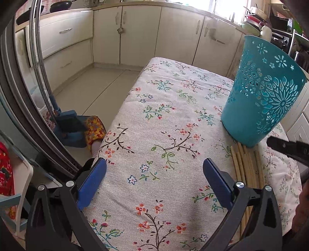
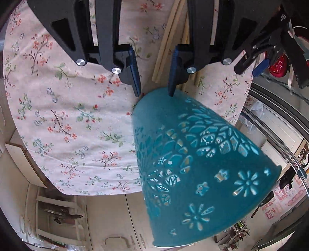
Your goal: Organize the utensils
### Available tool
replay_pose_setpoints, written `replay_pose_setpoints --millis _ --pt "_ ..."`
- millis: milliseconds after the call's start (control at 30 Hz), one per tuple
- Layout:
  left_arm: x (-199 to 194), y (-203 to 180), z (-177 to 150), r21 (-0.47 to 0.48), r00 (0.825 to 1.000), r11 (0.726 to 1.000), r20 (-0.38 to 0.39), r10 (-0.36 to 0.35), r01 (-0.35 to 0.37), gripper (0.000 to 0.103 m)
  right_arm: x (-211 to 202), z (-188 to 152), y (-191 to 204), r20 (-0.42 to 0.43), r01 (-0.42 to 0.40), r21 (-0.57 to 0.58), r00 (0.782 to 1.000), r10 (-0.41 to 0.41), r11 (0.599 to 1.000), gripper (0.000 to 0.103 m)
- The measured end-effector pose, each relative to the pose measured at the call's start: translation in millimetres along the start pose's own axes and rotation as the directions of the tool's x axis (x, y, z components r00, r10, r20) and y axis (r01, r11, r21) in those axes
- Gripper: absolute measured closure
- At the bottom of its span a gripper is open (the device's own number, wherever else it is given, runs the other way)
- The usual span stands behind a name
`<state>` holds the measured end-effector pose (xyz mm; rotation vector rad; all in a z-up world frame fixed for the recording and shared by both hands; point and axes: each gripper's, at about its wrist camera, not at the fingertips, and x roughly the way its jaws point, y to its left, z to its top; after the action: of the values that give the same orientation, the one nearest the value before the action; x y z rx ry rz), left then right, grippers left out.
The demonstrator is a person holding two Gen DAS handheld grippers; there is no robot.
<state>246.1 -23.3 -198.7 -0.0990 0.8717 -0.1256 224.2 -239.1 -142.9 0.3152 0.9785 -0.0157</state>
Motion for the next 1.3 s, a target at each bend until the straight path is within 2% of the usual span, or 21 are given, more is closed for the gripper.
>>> replay_pose_setpoints --millis 167,300,500,667,800,900,967,1067,1300 --pt "0 0 0 0.001 1.0 1.0 -0.001 0.0 0.0 0.006 4 -29 -8 -0.062 0.008 -0.006 0.998 -0.008 1.0 0.079" --pt "1 -1 0 0.007 1.0 1.0 -0.004 0.004 -0.004 0.006 10 -22 -6 -0.043 0.002 0.013 0.999 -0.002 1.0 0.081" --pt "2 -5 0 0.023 1.0 1.0 -0.014 0.015 -0.015 0.006 12 -30 10 -0.035 0.029 -0.07 0.999 -0.032 0.997 0.081" --pt "4 -11 1 0.054 0.998 0.998 -0.043 0.038 -0.035 0.006 9 -37 12 -0.066 0.056 -0.16 0.996 -0.068 0.986 0.093" --pt "-2 -25 -1 0.036 0.994 0.997 -0.084 -0.065 0.069 0.006 5 -40 5 -0.078 0.041 -0.189 0.995 -0.057 0.981 0.093" --pt "-1 -44 -3 0.071 0.99 0.993 -0.112 -0.088 0.097 0.006 6 -40 0 -0.073 0.021 -0.16 0.997 -0.033 0.987 0.093" --pt "2 -58 -5 0.113 0.989 0.99 -0.126 -0.075 0.089 0.006 5 -41 -2 -0.069 0.014 -0.162 0.997 -0.026 0.987 0.093" --pt "7 -70 -6 0.154 0.991 0.987 -0.132 -0.018 0.039 0.006 5 -41 -8 -0.071 -0.011 -0.146 0.997 0.001 0.989 0.093" --pt "13 -82 -3 0.187 0.989 0.982 -0.148 0.028 0.0 0.007 4 -43 -8 -0.07 -0.027 -0.159 0.997 0.016 0.987 0.093"
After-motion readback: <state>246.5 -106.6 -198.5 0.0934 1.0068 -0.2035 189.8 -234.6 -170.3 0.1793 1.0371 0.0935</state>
